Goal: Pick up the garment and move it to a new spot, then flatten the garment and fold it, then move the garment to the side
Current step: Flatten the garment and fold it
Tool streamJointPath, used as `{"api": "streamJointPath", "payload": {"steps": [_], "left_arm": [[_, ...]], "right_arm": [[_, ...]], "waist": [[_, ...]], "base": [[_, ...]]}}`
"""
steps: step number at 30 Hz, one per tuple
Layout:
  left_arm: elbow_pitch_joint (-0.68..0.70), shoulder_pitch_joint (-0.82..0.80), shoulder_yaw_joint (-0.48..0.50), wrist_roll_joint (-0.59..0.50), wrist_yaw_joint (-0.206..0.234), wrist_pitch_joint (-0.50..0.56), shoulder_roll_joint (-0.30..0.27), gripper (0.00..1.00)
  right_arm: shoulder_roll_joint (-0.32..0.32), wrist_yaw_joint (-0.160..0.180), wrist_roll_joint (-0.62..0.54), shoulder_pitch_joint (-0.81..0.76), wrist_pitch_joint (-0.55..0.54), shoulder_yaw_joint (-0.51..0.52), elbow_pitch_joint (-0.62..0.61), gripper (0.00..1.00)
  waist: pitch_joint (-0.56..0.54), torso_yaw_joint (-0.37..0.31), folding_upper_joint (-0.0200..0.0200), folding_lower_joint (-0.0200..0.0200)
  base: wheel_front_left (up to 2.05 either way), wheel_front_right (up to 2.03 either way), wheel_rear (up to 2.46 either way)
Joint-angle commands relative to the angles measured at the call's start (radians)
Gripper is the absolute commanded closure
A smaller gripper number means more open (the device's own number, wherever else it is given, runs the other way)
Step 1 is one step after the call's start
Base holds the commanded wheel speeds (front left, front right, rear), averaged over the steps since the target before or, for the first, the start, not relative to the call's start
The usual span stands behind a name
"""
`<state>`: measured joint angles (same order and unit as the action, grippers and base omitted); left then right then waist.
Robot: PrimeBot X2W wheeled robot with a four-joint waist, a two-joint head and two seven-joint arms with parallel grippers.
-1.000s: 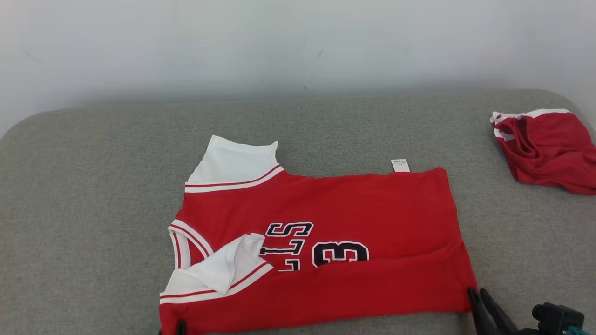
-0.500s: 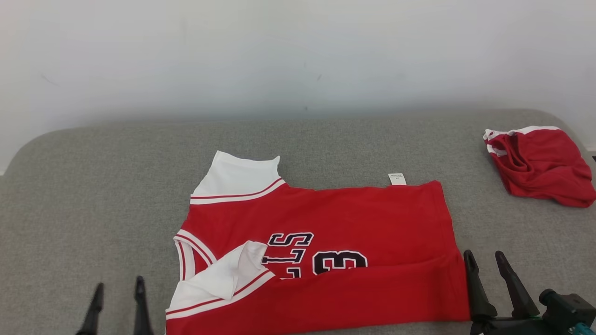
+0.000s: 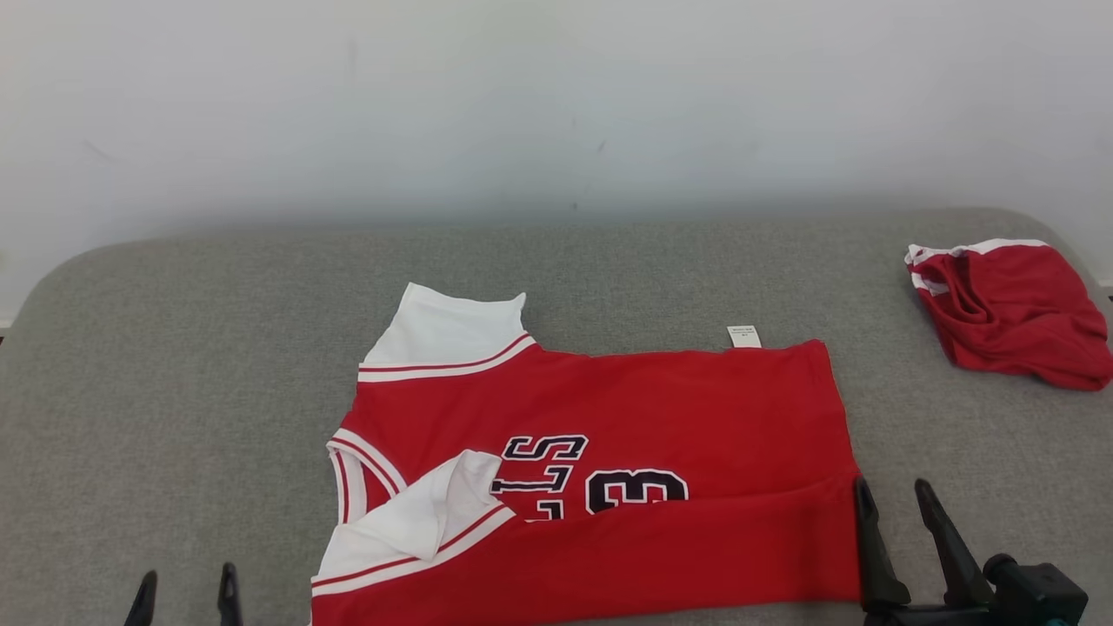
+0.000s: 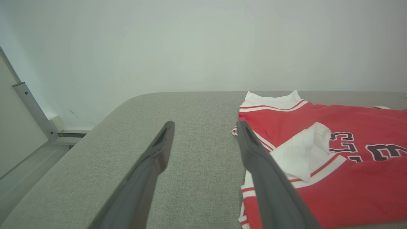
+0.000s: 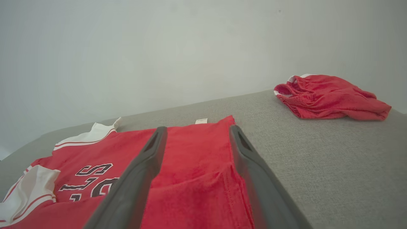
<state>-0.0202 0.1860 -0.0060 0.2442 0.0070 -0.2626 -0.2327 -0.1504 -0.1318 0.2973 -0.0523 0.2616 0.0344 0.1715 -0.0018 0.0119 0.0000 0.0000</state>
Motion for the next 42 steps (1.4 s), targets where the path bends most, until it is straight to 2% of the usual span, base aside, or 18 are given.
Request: {"api": "streamJointPath", "payload": {"steps": [1, 5, 9, 13, 18, 24, 27, 33, 42], "left_arm": [[-0.006, 0.015, 0.015, -0.005, -0.008, -0.003, 0.009, 0.00], [-0.022, -0.001, 0.049, -0.014, -0.035, -0.003, 0.035, 0.00], [-0.036, -0.087, 0.055, -0.038, -0.064, -0.003, 0.023, 0.00], [-0.073, -0.223, 0.044, -0.044, -0.095, -0.002, -0.017, 0.00], [-0.138, -0.453, 0.001, -0.011, -0.127, 0.035, -0.097, 0.00], [-0.235, -0.708, -0.050, 0.071, -0.139, 0.120, -0.170, 0.00], [-0.301, -0.834, -0.136, 0.140, -0.136, 0.200, -0.227, 0.00], [-0.395, -0.949, -0.219, 0.229, -0.136, 0.258, -0.279, 0.00], [-0.585, -1.056, -0.311, 0.276, -0.136, 0.310, -0.281, 0.00]], "right_arm": [[0.006, 0.003, -0.002, -0.009, 0.003, 0.011, 0.007, 0.00], [0.002, 0.003, 0.001, 0.018, 0.003, 0.005, 0.026, 0.00], [-0.028, 0.003, 0.020, 0.101, 0.003, -0.018, 0.068, 0.00], [-0.059, 0.003, 0.044, 0.245, -0.001, -0.059, 0.141, 0.00], [-0.086, 0.003, 0.078, 0.439, -0.007, -0.105, 0.248, 0.00], [-0.088, 0.003, 0.095, 0.647, -0.032, -0.166, 0.402, 0.00], [-0.086, 0.003, 0.106, 0.754, -0.040, -0.212, 0.490, 0.00], [-0.081, 0.003, 0.125, 0.851, -0.034, -0.259, 0.573, 0.00], [-0.076, 0.003, 0.153, 0.934, -0.026, -0.362, 0.660, 0.00]], "waist": [[0.006, -0.004, 0.0000, 0.0000], [0.031, -0.018, 0.0000, 0.0000], [0.071, -0.044, 0.0000, 0.0000], [0.133, -0.080, 0.0000, 0.0000], [0.218, -0.122, 0.0000, 0.0000], [0.315, -0.171, 0.0000, 0.0000], [0.367, -0.196, 0.0000, 0.0000], [0.421, -0.218, 0.0000, 0.0000], [0.453, -0.242, 0.0000, 0.0000]], "base": [[0.00, 0.00, 0.00], [0.00, 0.00, 0.00], [0.00, 0.00, 0.00], [0.00, 0.00, 0.00], [0.00, 0.00, 0.00], [0.00, 0.00, 0.00], [0.00, 0.00, 0.00], [0.00, 0.00, 0.00], [0.00, 0.00, 0.00]]}}
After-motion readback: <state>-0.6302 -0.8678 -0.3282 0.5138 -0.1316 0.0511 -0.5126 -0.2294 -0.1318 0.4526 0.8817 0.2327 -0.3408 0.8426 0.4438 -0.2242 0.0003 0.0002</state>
